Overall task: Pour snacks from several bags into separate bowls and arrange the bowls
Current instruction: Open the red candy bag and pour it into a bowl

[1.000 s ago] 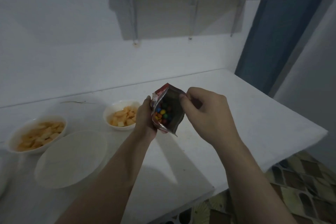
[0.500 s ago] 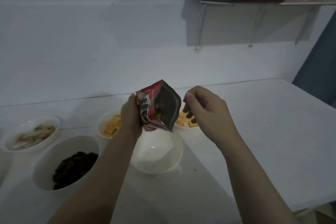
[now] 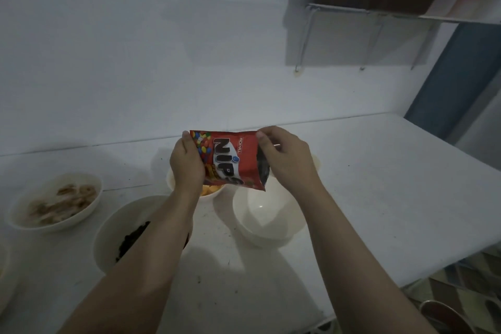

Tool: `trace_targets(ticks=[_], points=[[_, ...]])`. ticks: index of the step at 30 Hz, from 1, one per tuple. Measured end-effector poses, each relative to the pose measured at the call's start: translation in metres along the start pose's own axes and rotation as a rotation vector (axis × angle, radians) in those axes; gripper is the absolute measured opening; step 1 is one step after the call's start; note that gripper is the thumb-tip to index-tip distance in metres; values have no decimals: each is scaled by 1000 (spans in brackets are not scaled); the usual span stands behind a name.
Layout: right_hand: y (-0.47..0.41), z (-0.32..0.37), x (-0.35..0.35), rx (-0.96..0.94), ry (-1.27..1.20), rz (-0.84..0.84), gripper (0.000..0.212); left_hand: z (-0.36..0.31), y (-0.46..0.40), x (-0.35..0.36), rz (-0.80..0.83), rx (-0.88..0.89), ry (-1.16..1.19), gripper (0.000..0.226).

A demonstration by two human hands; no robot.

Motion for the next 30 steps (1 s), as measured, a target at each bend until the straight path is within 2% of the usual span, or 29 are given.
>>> trace_targets(ticks=[3,6,14,30], points=[[-6,-5,4,-1,122,-95,22,4,4,-1,-4,-4,-44,38],[-11,-12,4,5,185,-101,21,9,4,-1,9,9,-88,41],[-8,-36,-5,66,158,-108,12,3,10,5,38,83,-172,38],[-4,-51,-6,1,295,-139,13,-13,19,5,31,252,-302,33]])
Point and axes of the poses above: each hand's wrist, its own y-axis away from the middle knuckle, its own x-axis out of the palm, z = x × y, the point moved 3 cm from there along -y, towards the middle knuckle, and after that the axes turned 10 degrees about x, right-handed, at the moved point
